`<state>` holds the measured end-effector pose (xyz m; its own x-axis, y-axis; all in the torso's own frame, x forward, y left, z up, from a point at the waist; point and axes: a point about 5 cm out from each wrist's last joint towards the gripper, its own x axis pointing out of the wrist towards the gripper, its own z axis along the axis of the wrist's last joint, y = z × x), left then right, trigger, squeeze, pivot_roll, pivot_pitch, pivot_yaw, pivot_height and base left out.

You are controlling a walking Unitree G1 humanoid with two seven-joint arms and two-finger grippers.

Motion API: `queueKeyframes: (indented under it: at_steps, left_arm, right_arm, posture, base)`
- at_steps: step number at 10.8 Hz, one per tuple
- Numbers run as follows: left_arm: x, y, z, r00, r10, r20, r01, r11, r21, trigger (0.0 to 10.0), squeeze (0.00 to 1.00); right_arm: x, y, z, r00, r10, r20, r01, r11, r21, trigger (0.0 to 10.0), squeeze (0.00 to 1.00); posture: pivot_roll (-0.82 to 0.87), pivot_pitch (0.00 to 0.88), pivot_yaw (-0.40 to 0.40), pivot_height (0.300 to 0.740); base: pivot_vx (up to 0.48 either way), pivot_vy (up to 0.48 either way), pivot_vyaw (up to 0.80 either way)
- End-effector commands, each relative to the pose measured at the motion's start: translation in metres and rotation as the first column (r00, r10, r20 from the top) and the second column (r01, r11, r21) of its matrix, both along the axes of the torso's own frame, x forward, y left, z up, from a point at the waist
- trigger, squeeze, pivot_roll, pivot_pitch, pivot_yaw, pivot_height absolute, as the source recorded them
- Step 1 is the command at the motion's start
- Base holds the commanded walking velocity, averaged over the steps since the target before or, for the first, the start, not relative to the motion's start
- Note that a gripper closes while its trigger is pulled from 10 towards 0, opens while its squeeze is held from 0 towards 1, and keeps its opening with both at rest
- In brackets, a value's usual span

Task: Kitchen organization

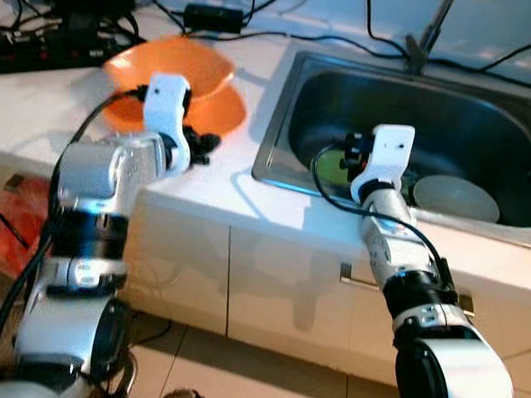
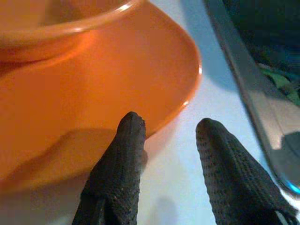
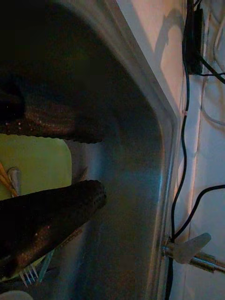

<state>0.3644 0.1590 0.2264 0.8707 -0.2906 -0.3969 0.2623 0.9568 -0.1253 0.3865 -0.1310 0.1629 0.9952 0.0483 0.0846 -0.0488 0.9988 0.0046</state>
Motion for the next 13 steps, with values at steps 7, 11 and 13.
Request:
queueKeyframes:
  at_steps: [7, 11, 13]
  left_arm:
    - [-0.033, -0.023, 0.012, 0.936, -0.019, 0.351, -0.070, 0.968, 0.240, 10.0, 0.00]
    - [-0.039, -0.049, 0.023, 0.851, -0.150, 0.504, -0.025, 0.946, 0.323, 10.0, 0.00]
    - [-0.044, -0.068, 0.030, 0.765, -0.273, 0.583, 0.014, 0.913, 0.408, 10.0, 0.00]
  right_arm:
    - [-0.002, -0.004, -0.008, 0.999, -0.013, -0.029, 0.013, 1.000, 0.015, 10.0, 0.00]
    - [-0.002, -0.007, -0.006, 0.999, -0.033, -0.012, 0.033, 0.998, 0.045, 10.0, 0.00]
    - [-0.003, -0.003, -0.007, 1.000, -0.022, -0.015, 0.023, 0.999, 0.047, 10.0, 0.00]
  posture:
    - [0.12, 0.105, -0.036, 0.740]
    - [0.12, 0.104, -0.041, 0.740]
    - [0.12, 0.104, -0.041, 0.740]
  base:
    - [0.000, 0.000, 0.00]
    - [0.000, 0.000, 0.00]
    - [0.000, 0.000, 0.00]
